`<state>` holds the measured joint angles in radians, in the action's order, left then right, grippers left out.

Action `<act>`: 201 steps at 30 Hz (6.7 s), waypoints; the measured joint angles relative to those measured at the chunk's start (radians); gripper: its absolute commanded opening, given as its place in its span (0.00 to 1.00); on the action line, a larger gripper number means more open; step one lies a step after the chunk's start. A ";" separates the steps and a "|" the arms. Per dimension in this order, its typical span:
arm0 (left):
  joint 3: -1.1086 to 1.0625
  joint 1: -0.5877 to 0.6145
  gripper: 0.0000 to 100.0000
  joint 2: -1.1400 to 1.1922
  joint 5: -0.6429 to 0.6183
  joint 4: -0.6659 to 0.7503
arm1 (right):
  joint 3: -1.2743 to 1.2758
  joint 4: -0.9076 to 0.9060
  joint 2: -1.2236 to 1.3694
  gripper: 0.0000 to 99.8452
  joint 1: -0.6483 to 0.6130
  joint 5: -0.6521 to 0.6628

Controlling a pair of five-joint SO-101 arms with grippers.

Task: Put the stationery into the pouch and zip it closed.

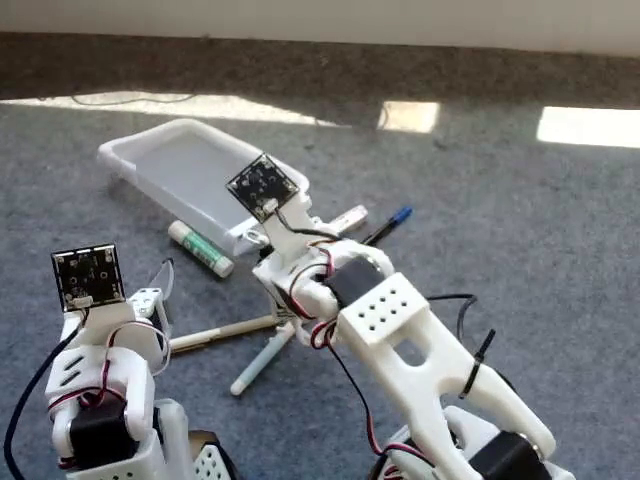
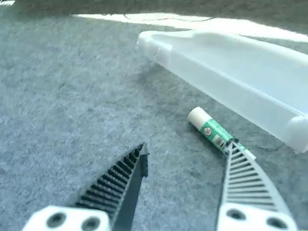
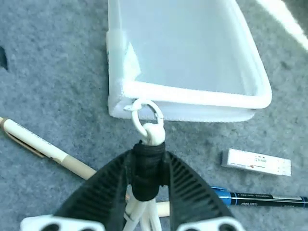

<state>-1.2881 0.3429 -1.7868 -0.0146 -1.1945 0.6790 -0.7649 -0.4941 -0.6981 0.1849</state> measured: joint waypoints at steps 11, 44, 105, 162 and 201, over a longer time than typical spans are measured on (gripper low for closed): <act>0.040 -0.158 0.31 0.000 -0.118 0.000 | 0.049 0.043 -0.140 0.00 -0.002 0.000; -0.120 -0.175 0.19 0.000 -0.106 0.138 | 0.193 0.046 -0.371 0.00 -0.068 0.075; -0.066 -0.112 0.28 0.006 -0.074 -0.011 | 0.261 0.095 -0.583 0.00 0.035 0.224; -0.086 0.292 0.30 0.000 -0.127 -0.040 | 0.112 -0.037 0.124 0.23 -0.172 0.100; -0.107 0.295 0.31 0.000 -0.127 -0.040 | -0.060 0.037 0.342 0.00 -0.155 0.146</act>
<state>-1.3955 0.6375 -1.7868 -0.1419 -1.2344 0.6191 -0.7281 -0.1519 -0.8531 0.3307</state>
